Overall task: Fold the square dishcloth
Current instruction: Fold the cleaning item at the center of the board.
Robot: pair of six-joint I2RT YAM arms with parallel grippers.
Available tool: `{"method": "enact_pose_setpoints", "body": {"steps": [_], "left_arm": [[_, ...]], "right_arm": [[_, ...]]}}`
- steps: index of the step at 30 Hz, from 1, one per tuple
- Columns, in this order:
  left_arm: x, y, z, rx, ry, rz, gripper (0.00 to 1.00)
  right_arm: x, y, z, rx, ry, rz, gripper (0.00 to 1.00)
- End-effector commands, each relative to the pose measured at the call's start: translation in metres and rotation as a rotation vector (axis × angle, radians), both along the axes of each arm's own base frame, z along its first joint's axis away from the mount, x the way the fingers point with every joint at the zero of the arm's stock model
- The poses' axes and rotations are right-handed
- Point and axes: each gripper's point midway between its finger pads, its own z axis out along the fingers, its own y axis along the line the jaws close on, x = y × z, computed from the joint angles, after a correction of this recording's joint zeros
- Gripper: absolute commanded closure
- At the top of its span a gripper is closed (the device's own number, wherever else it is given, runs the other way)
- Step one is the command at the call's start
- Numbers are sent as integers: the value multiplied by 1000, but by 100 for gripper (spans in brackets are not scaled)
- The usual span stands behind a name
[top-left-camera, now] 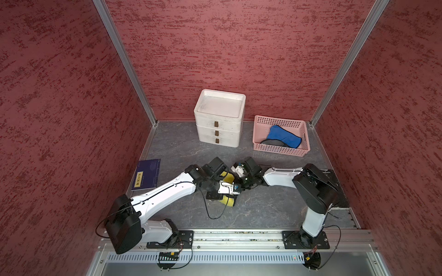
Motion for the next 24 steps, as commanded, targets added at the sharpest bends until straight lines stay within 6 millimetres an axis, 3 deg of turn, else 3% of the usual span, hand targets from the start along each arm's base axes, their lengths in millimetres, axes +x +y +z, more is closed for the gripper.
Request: {"method": "enact_pose_setpoints", "body": {"steps": [1, 6, 12, 19, 20, 24], "left_arm": [[25, -12, 6, -46, -23, -9, 100], [54, -21, -3, -48, -1, 10, 100], [93, -35, -18, -56, -6, 37, 100], [127, -37, -57, -3, -21, 79, 96], [133, -35, -63, 8, -32, 88, 92], [156, -30, -72, 12, -107, 138, 47]], "right_arm": [[25, -23, 34, 44, -48, -82, 100], [41, -62, 22, 22, -21, -211, 100], [38, -79, 9, -27, -16, -261, 100], [25, -93, 16, -44, -50, -301, 100], [23, -95, 19, -38, -59, -306, 100], [15, -100, 36, 0, -100, -335, 100]]}}
